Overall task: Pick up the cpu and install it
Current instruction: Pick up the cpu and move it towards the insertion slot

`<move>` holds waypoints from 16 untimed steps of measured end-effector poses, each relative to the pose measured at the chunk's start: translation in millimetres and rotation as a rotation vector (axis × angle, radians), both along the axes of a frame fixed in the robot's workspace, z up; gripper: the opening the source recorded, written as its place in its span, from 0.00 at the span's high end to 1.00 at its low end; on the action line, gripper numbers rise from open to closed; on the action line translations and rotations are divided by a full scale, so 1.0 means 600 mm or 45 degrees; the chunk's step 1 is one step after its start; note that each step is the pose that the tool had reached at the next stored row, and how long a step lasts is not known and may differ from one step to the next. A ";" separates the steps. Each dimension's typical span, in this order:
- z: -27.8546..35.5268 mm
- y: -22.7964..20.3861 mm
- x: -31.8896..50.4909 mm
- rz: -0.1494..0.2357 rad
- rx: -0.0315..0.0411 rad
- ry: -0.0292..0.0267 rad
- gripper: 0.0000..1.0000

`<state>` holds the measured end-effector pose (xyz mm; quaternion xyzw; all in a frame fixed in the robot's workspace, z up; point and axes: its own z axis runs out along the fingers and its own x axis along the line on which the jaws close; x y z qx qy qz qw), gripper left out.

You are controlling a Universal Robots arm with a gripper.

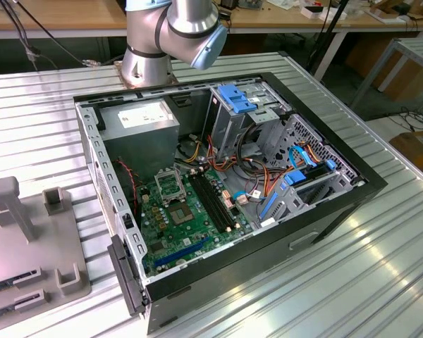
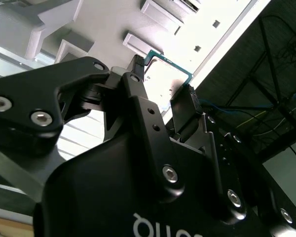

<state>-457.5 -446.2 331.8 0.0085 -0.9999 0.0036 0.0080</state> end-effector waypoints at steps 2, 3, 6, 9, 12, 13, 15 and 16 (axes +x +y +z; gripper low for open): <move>0.001 0.0000 0.000 0.000 -0.0001 0.0001 0.53; 0.001 0.0000 0.000 0.000 0.0000 0.0001 0.53; 0.002 0.0000 0.000 0.000 -0.0001 0.0002 0.53; 0.003 0.0000 0.000 0.000 -0.0001 0.0002 0.53; 0.005 0.0000 0.000 0.000 0.0000 0.0001 0.53; 0.005 0.0000 0.000 0.000 0.0000 0.0002 0.53; 0.006 0.0000 0.000 0.000 -0.0001 0.0001 0.53; 0.006 0.0000 0.000 0.000 0.0000 0.0001 0.53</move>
